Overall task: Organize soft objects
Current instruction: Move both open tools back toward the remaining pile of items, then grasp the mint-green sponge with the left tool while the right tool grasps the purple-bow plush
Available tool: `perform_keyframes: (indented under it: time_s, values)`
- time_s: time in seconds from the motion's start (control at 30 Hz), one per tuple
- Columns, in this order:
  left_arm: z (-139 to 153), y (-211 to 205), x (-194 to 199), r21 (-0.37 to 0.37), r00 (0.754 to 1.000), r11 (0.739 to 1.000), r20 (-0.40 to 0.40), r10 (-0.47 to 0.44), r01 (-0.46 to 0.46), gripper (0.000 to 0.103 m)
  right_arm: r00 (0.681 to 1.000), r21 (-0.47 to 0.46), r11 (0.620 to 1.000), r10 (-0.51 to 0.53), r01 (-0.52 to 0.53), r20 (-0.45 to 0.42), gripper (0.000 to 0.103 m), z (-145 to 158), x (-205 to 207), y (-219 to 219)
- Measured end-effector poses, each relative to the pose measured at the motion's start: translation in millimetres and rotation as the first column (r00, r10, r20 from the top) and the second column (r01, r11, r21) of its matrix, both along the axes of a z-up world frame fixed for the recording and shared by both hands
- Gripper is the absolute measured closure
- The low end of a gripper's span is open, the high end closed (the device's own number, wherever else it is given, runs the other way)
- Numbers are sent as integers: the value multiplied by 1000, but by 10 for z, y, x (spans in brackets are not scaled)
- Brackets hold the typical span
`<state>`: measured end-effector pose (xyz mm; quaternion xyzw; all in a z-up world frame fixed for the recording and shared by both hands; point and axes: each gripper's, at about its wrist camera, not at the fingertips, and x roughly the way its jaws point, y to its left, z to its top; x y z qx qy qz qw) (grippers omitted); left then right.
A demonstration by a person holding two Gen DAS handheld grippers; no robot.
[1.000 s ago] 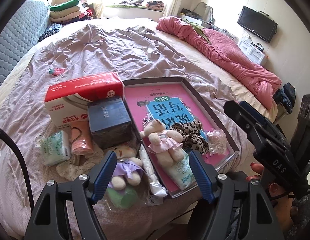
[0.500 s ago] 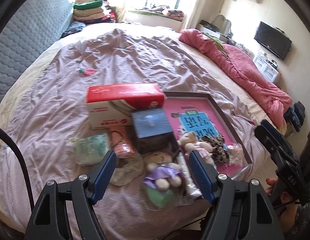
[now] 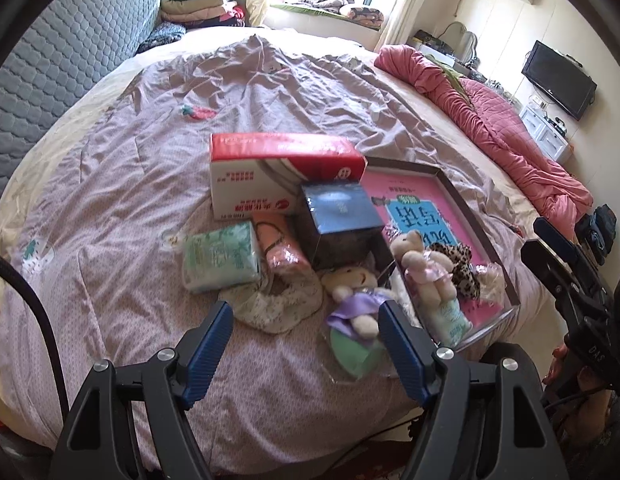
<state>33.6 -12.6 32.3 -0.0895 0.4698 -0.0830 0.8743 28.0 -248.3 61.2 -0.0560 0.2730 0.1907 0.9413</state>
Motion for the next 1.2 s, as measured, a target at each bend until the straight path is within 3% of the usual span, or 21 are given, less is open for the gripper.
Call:
perform_keyframes:
  time_s: [0.3,0.57,0.77,0.87,1.2]
  values:
    - [-249,-145,-51,-12,996,999,-82,-41,40,29,993,-121,987,100,-108,-69,18,-99,-55,267]
    - [-453,-283,-27,1,988,997,-136,-71,72,29,963,-332,913,176,-237,-203,19,-403,-154,613]
    - [-630,-405,36,-8,979,995,-179,-97,97,29,941,-363,896,143,-255,-307,26,-624,-70,560]
    - [-691,-452,70,-21,975,994,-195,-107,105,29,927,-358,892,150,-277,-343,37,-691,-39,567]
    - [-845,-486,259,-63,968,994,-229,-101,89,29,922,-387,863,198,-325,-333,38,-773,18,671]
